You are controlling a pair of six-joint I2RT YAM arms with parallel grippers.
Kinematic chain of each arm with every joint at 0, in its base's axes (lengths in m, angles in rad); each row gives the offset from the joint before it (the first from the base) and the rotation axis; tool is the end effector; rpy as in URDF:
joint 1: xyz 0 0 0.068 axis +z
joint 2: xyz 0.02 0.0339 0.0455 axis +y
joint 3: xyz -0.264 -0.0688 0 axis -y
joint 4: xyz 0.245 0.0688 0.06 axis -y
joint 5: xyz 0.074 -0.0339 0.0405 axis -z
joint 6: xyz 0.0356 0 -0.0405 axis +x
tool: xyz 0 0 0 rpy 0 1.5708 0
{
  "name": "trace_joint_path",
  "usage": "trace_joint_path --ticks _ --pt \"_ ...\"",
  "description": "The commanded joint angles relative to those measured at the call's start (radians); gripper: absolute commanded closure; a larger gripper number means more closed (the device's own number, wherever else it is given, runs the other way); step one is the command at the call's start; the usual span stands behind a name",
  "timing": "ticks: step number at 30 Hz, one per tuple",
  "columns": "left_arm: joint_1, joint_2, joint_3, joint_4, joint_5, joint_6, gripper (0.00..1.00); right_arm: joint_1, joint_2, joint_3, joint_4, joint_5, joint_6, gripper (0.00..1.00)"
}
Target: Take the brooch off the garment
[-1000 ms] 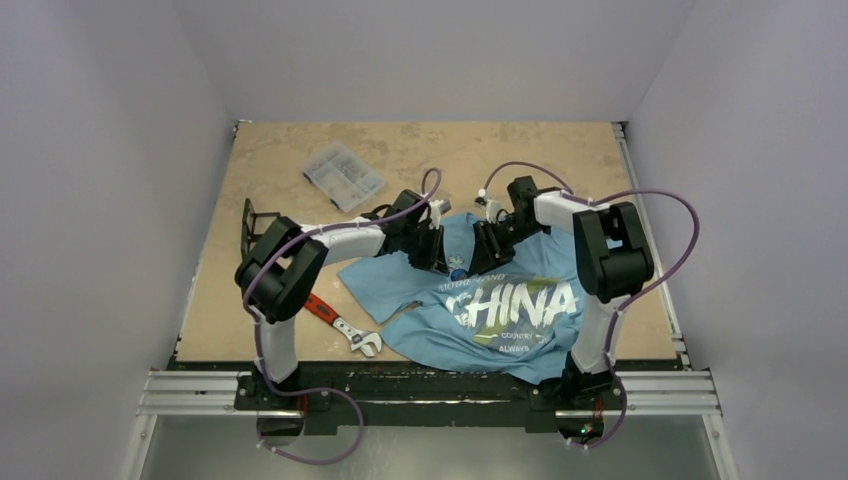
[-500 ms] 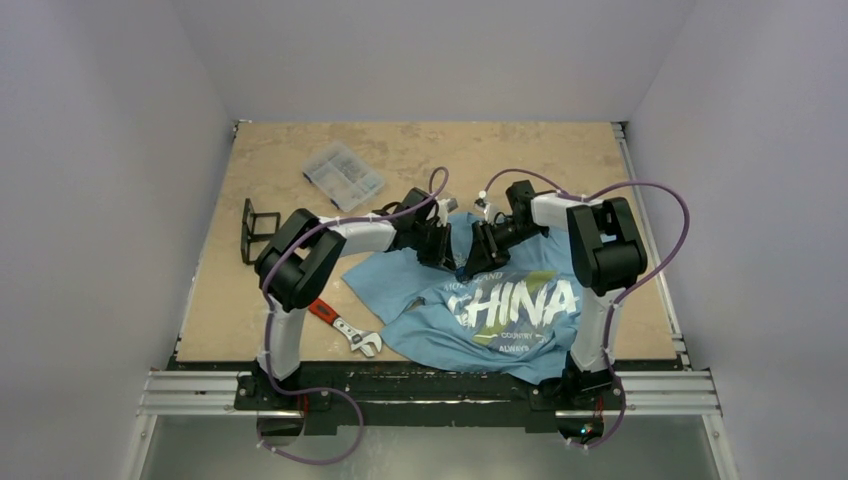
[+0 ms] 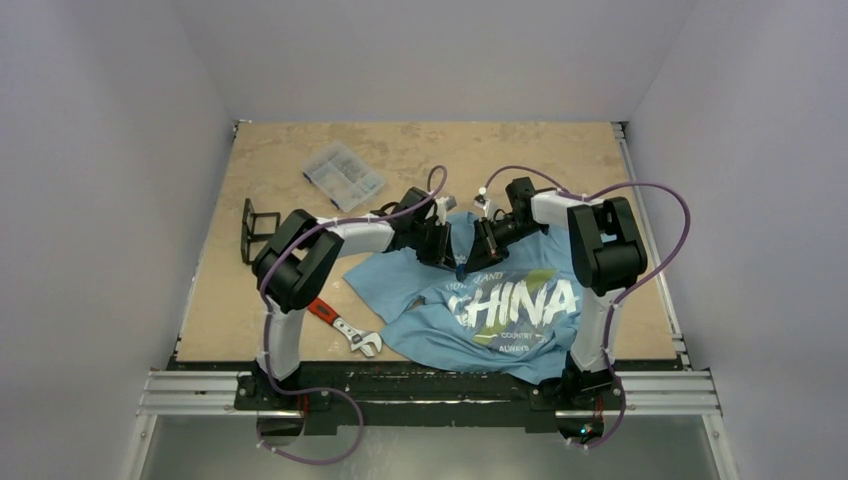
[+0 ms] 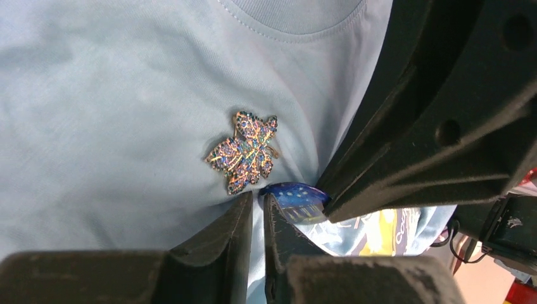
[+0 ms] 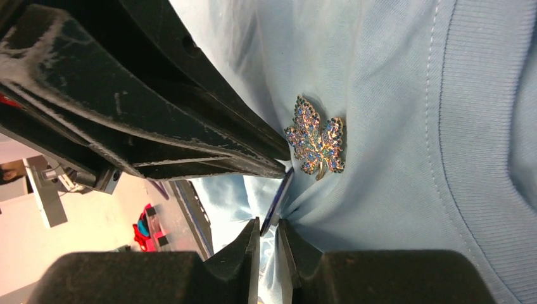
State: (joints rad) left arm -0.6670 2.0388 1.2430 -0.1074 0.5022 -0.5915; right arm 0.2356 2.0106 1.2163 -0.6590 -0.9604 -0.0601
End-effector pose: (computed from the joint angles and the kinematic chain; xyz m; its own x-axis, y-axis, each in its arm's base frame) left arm 0.3182 -0.2724 0.1334 -0.9451 0.1221 -0.3031 0.3004 0.6895 -0.6590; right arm 0.3413 0.1119 0.1259 -0.9503 -0.2635 -0.1659 -0.2848 0.5200 0.8053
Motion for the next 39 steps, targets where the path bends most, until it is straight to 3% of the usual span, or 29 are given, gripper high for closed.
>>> trace_joint_path --ticks 1,6,14,20,33,39 --pt "0.015 -0.107 -0.044 0.071 -0.016 0.011 0.84 0.008 -0.042 0.023 0.006 -0.046 0.020 0.82" --pt "0.043 -0.160 -0.085 0.063 -0.015 0.019 0.70 0.008 -0.048 0.033 0.009 -0.049 0.032 0.79" --pt "0.048 -0.186 -0.096 0.050 0.045 -0.029 0.66 0.008 -0.039 0.055 -0.003 -0.075 0.032 0.75" --pt "0.062 -0.170 -0.098 0.047 0.099 -0.098 0.54 0.009 -0.022 0.051 0.010 -0.098 0.046 0.71" --pt "0.156 -0.160 -0.139 0.037 0.132 -0.133 0.53 0.064 0.042 0.091 -0.005 -0.163 0.047 0.63" --pt "0.199 -0.205 -0.161 -0.010 0.154 -0.110 0.45 0.099 0.084 0.115 0.003 -0.151 0.048 0.63"
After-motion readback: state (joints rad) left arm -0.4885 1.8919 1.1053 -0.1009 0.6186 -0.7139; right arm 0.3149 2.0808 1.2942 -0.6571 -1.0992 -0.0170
